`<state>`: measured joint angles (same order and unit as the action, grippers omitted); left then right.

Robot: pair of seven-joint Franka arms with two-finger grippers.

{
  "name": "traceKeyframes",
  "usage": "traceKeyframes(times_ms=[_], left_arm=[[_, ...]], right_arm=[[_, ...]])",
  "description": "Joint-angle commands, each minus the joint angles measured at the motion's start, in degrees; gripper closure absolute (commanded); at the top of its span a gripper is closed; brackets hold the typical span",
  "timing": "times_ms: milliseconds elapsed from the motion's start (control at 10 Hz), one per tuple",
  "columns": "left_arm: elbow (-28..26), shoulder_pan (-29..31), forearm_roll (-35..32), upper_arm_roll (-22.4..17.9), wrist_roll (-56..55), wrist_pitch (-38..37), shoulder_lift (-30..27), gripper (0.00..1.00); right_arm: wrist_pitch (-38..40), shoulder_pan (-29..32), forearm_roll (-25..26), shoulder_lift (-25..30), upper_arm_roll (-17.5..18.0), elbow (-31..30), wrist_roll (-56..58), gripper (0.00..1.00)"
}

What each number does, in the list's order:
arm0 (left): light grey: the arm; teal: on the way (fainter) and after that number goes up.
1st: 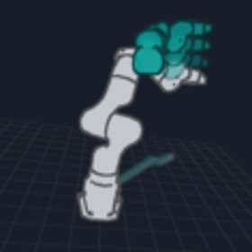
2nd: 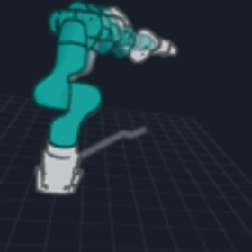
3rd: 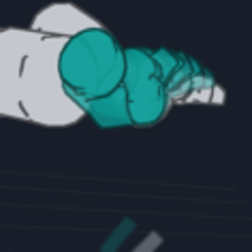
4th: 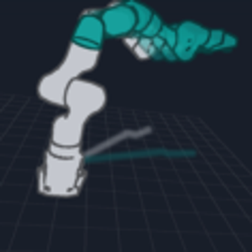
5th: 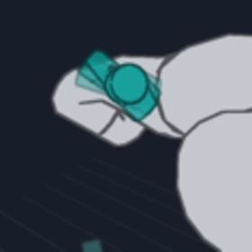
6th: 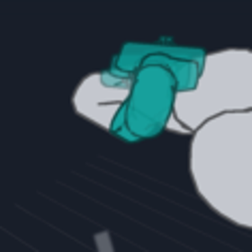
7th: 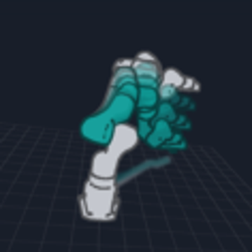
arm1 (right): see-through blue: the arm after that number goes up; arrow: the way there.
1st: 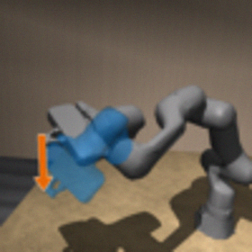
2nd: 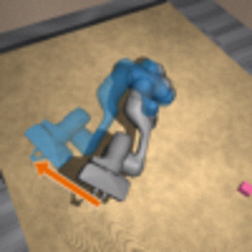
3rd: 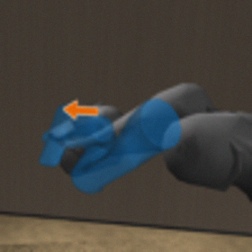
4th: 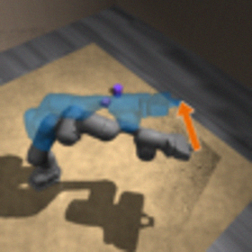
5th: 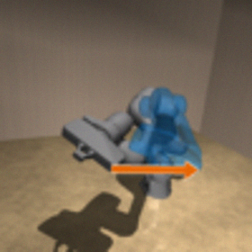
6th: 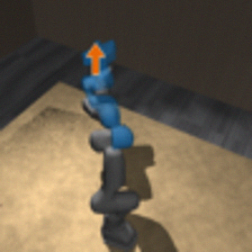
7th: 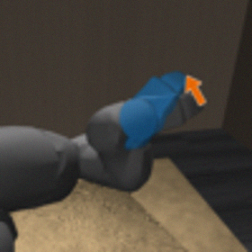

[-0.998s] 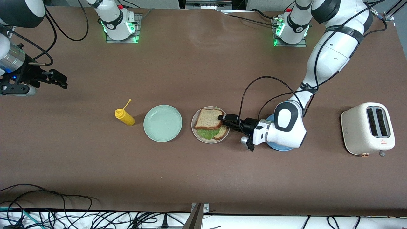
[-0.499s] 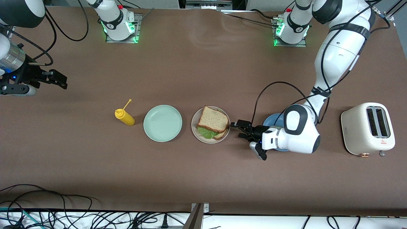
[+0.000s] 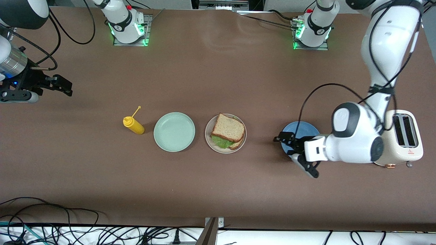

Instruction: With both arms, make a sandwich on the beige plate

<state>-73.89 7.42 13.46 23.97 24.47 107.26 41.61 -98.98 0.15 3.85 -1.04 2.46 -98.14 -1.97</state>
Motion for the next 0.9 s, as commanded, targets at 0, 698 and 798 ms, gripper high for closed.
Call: traceKeyframes(times_ms=[0,698,798], left_arm=[[-2.04,0.31,-8.68,-0.15,-6.94,-5.63,-8.1,0.0],[-9.93,-10.56,-16.99,-15.14,-25.26,-13.92,-32.44,0.0],[-12.48,-10.85,-15.06,-17.01,-25.43,-13.75,-36.21,0.0]], right_arm=[[0.1,-1.2,-0.33,-0.45,0.09,1.03,0.39,0.0],[0.19,-1.82,-0.51,-0.54,0.09,0.94,0.47,0.0],[0.19,-1.82,-0.51,-0.54,0.09,0.94,0.56,0.0]])
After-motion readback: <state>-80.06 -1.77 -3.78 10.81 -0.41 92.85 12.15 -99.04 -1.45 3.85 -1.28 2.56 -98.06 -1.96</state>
